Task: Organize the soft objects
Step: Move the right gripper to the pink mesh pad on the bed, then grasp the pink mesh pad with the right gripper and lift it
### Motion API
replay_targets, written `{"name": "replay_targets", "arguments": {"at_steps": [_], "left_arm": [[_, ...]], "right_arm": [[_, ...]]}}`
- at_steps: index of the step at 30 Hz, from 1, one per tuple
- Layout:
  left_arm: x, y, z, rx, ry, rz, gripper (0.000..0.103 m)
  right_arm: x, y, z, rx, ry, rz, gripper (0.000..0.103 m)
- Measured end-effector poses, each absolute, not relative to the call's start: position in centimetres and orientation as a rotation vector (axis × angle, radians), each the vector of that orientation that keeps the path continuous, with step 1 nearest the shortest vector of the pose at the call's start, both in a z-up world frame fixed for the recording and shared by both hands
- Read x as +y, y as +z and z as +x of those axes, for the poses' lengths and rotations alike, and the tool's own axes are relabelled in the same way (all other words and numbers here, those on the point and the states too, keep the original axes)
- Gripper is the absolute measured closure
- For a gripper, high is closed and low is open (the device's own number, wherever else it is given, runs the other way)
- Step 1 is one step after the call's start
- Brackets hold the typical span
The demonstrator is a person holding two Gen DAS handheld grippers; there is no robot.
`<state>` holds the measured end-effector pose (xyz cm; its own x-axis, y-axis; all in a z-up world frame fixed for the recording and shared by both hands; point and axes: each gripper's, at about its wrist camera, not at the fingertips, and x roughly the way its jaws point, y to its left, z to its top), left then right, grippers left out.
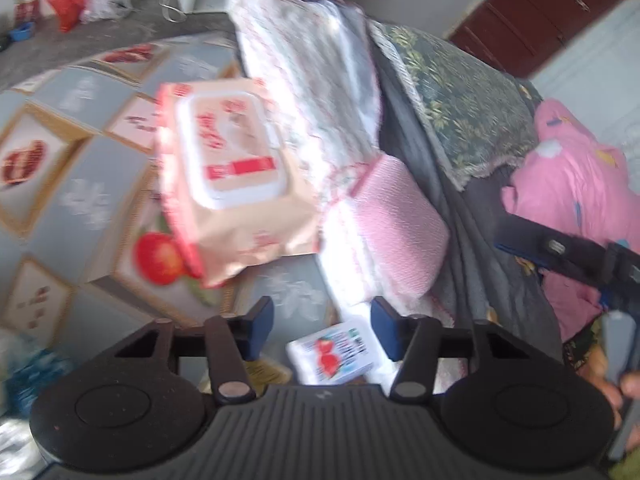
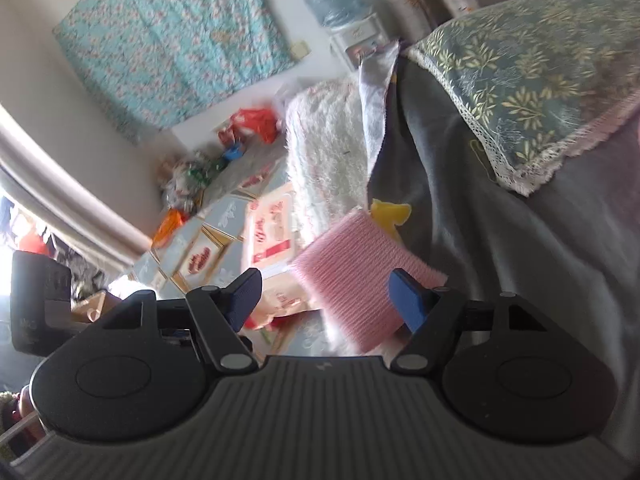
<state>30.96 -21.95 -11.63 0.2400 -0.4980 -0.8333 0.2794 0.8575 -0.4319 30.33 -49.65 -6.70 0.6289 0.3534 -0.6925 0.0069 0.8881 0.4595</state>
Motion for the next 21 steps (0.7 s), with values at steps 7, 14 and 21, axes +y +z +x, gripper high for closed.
{"name": "replay_targets", "arguments": {"at_steps": [7,14,21], "left_arm": [[-24.3,-13.5,32.4,1.252,-0.623,-0.322,0.056],[-25.5,-14.6,33.8,1.265,-0.643,-0.397,0.056],[-26.8,-15.2,34.5,1.258,-0.626,-0.397,0.057]], "right_arm": [[-50.6,-9.9,35.2,0.935,0.276,0.436,0.035],[-50.8,-12.4,37.9,0.999,0.304,0.454,0.035],[-50.4,-13.3,37.6,1.03,0.316,0.511,0.035]]}}
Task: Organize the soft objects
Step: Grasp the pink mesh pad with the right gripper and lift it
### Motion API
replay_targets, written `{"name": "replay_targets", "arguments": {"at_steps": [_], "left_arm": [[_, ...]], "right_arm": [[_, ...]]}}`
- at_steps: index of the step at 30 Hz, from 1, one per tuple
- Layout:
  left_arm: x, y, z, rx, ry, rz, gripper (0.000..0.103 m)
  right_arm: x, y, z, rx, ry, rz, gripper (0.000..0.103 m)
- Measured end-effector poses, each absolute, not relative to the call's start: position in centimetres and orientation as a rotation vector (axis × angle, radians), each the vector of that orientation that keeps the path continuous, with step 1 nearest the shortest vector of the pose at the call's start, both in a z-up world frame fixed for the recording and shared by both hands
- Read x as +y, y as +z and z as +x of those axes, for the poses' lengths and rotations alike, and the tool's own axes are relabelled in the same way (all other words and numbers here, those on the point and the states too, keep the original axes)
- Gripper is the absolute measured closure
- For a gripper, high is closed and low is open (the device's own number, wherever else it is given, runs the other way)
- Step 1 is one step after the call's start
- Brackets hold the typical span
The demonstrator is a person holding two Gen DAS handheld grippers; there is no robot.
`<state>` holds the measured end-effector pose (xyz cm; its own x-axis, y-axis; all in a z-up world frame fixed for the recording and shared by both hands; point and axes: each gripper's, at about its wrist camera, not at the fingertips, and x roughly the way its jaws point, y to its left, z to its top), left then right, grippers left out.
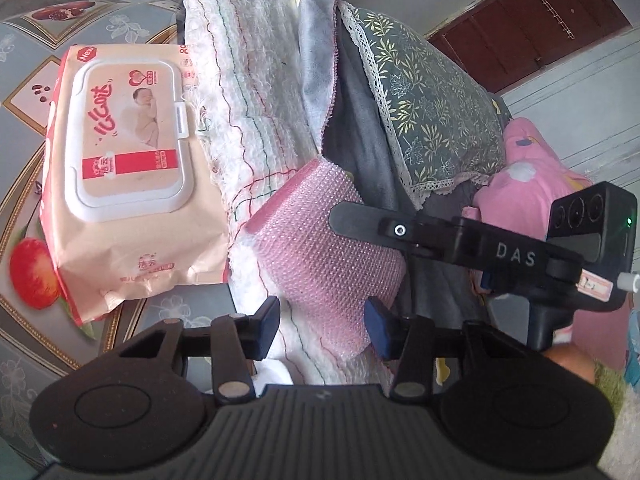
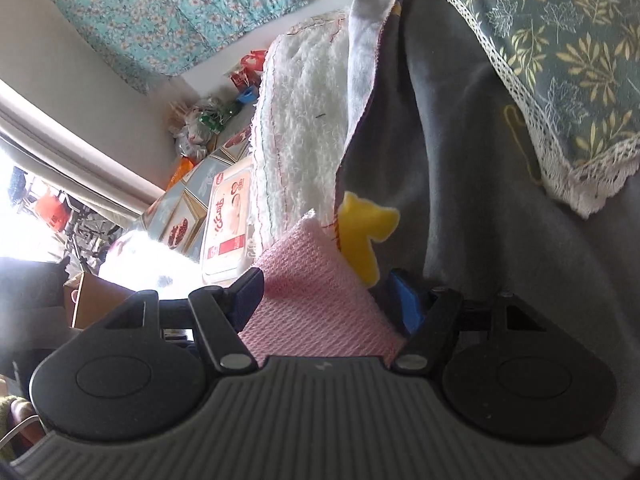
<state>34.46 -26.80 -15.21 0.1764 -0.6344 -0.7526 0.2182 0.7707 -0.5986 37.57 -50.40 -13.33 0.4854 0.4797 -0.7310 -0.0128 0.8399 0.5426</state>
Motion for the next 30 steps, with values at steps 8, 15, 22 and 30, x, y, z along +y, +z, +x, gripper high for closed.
{"name": "replay_targets", "arguments": {"at_steps": [8,15,22,30], "left_arm": [[-26.2,-13.9,33.8,1.241,-0.626,-0.411,0.058],[-23.2,-10.5,31.4,1.206,-0.64,-0.432,0.054],[-17.2,-6.1,28.1,1.156,-0.667,-0.413,0.054],[-6.0,-0.6,24.3,1.117,-0.598,-0.378,0.052]], "right_arm": [[-50.2,-11.5,35.1,1.024,0.248,0.575,0.052],[-47.6,-8.1,30.7,0.989,0.204,0.646,0.057],[-42.0,-4.2,26.1,0.942,0.198,0.724,0.061],[-30.3,-0.9,23.7,0.952,0.302,0.806,0.062]]}}
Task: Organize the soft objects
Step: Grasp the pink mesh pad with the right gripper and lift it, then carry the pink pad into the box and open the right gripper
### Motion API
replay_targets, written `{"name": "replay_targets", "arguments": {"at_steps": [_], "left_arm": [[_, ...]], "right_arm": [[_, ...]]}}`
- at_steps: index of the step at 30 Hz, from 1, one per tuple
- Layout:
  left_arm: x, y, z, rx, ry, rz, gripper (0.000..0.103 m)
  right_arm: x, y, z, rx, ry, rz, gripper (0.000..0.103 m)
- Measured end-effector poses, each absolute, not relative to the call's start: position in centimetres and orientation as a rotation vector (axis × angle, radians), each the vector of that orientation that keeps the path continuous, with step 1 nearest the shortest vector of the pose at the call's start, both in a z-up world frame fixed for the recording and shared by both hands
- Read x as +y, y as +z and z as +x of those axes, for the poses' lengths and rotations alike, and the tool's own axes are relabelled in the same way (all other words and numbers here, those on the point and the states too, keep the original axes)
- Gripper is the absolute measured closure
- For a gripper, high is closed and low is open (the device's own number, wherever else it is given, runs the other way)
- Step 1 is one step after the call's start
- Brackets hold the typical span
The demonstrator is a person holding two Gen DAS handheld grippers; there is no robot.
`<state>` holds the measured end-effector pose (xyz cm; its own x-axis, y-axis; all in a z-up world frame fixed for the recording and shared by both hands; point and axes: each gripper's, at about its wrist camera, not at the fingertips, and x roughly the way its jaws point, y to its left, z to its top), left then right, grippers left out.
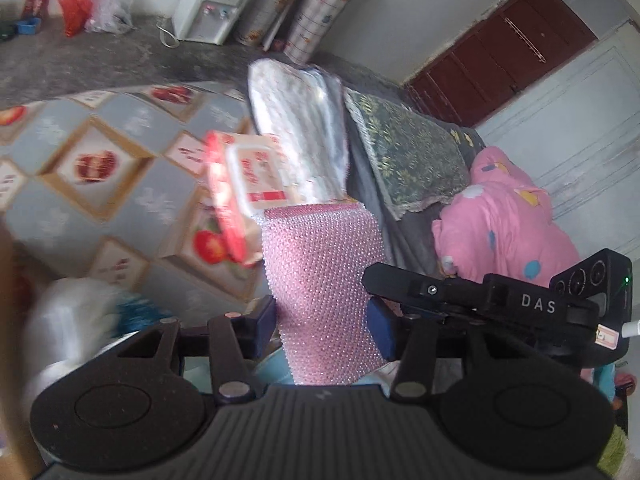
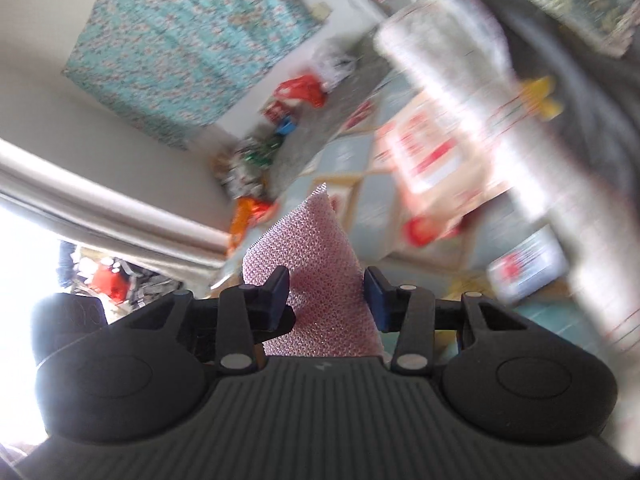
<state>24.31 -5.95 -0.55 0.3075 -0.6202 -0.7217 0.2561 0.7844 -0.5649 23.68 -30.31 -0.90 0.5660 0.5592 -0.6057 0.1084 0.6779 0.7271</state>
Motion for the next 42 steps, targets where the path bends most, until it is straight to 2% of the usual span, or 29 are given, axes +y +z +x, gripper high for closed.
{"name": "replay_targets", "arguments": {"at_steps": [13,20,29,37,42], "left_arm": [[16.9,0.0,18.1,1.142,-0.232,-0.437,0.048],[24.9,-4.1,17.2,1.201,-0.094,-0.447,0.048],[25.3,-12.5,18.1,1.329,-0.055,-0.386,0.05],[25.1,-14.7,17.9,1.391,-0.064,-0.347,0.049],[24.6,-14.9,18.5,1.384,-0.07,-0.319,0.044]], "right_arm": [[-4.4,-2.9,24.1,1.143,0.528,0.85,0.062],[6.2,-6.8,24.4,1.246,0.513,0.748,0.061],[9.5,-12.0,24.0,1.321,0.36,0.517,0.062],[9.5,-11.0,23.7,1.298,0.375,0.487,0.062],[8.1,-10.6,24.3,1.253,0.382,0.501,0.061]]}}
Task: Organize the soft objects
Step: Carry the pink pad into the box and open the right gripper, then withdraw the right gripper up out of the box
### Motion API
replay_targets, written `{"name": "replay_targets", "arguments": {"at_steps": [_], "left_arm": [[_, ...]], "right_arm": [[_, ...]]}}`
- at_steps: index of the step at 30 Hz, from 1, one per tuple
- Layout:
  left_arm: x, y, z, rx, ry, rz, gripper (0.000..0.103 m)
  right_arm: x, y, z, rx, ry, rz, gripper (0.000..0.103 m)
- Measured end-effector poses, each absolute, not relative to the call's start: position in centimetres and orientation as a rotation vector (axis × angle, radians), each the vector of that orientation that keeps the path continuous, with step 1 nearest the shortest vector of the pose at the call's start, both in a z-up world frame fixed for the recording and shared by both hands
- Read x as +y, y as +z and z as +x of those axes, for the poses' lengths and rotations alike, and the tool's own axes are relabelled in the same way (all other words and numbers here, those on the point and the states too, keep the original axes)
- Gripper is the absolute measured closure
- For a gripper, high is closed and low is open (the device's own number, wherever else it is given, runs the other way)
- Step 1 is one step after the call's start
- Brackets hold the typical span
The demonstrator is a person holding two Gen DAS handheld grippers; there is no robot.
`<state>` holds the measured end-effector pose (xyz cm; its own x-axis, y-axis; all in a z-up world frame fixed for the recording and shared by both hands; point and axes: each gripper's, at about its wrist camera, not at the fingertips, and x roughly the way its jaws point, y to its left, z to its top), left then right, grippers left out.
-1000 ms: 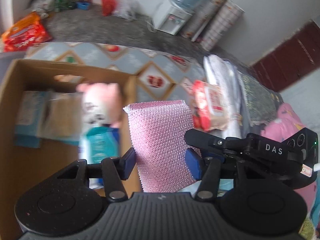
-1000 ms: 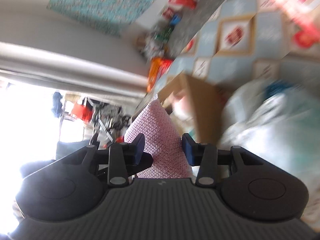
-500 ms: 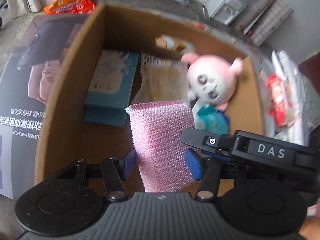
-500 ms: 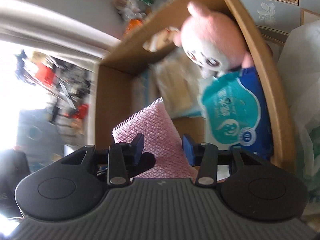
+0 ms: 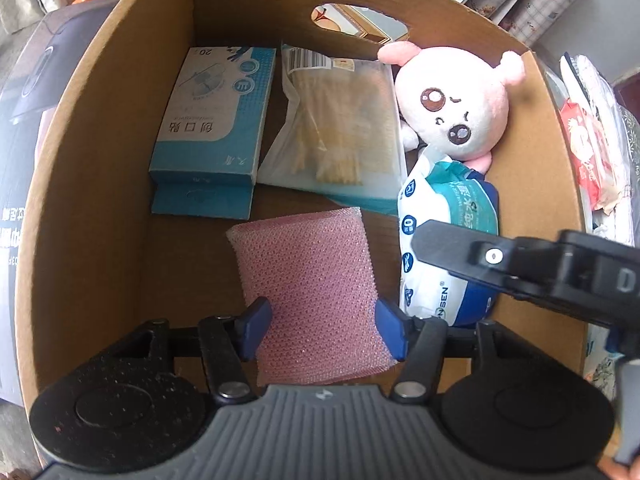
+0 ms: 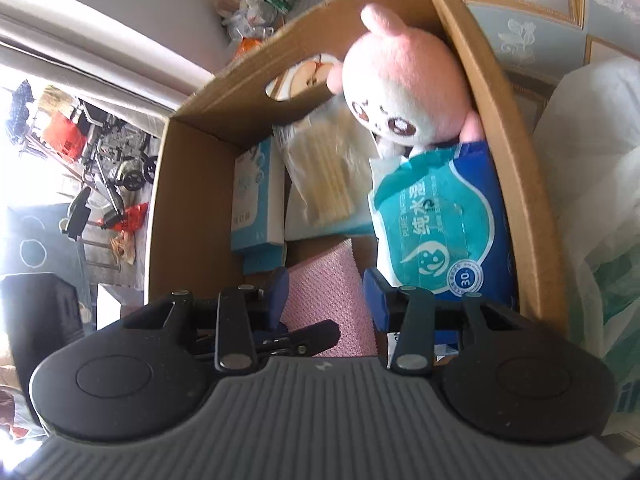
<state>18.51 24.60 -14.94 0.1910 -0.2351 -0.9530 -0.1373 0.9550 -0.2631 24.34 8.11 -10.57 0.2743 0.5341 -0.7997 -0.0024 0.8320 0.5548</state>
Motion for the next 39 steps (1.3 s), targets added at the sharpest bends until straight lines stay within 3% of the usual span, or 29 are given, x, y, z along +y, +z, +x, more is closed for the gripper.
{"name": "replay_targets", "arguments": {"at_steps": [4,8,14,22,30,39], "left_arm": [[24.8,-14.2,18.5,1.4,-0.04,-0.333,0.043],[25.5,-13.9,18.1,1.392,0.015,-0.35,0.031],[25.7,-16.6,18.7,1.444,0.027,-0.493,0.035],[24.8,-15.4,19.4,1.364,0.061,-0.5,0.029],[24.4,-12.1,18.9,1.26,0.127,-0.478,0.019],[20.6,-7.1,19.2,1.153,0.109,-0.448,0.018]], "right_arm": [[7.7,-9.9,23.9,1.219,0.39,0.509,0.061],[6.9,-9.6,23.4,1.203,0.395,0.529,0.061],[6.3,-9.2,23.0,1.182,0.405,0.544,0.061],[4.7,-7.9,22.8,1.107,0.428,0.592,0.06],[2.5,-5.7,22.2,1.0,0.485,0.667,0.051],[-4.2,-1.8,19.2,0.873,0.503,0.723,0.041]]}}
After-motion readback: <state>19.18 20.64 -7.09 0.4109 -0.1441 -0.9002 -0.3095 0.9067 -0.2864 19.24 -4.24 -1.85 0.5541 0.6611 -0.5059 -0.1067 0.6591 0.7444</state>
